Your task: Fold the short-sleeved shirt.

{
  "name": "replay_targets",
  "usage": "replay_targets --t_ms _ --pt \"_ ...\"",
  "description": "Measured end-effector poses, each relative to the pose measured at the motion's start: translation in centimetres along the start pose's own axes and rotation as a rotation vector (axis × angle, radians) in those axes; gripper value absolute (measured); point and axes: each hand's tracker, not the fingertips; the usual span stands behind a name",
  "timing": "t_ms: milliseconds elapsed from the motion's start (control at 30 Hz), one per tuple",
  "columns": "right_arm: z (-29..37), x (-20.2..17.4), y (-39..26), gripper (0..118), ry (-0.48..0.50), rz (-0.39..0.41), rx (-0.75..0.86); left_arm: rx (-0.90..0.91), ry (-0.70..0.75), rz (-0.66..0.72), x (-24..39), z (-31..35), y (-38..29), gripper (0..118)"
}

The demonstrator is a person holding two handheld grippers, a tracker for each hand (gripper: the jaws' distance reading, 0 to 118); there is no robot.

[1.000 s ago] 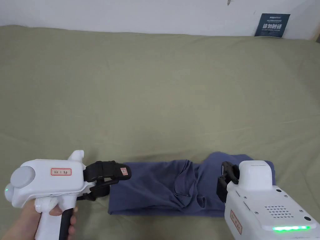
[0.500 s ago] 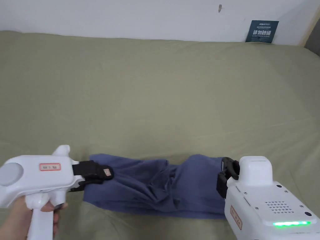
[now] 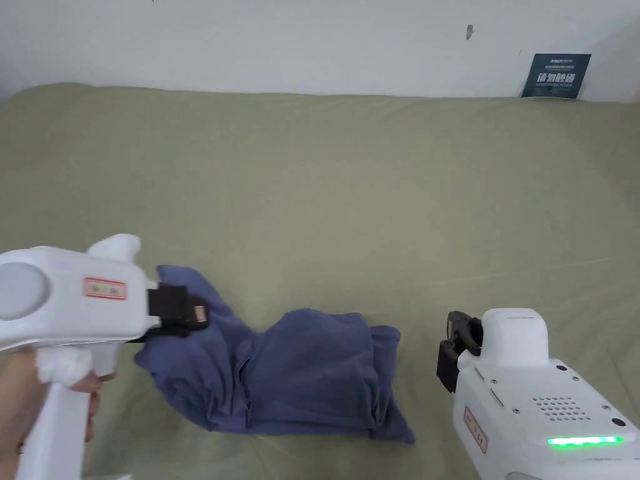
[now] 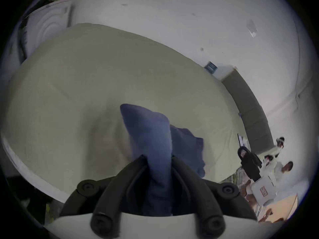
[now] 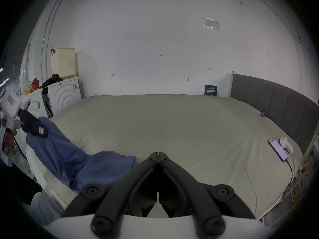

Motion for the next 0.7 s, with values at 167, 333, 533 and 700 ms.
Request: replay_targets --t_ms 167,333,533,700 --pt "0.3 0.4 -0.5 0 -0.005 0.027 -0.012 -0.069 0.007 -0.136 6.7 -5.0 -0.5 12" --pt "0.3 1.4 -1.0 0 -0.022 0.012 -0.028 -0.13 0.079 -0.225 10.6 -12.4 -1.8 16" --pt "-0.1 2.9 -1.4 0 -0.057 -0.025 -0.053 -0.115 -0.086 -0.212 12.1 -14.7 -3.5 117" --pt "-0.5 3.5 -1.6 0 -0.06 -0.059 -0.061 -0.039 -0.254 -0.032 8.2 -11.7 -1.5 51"
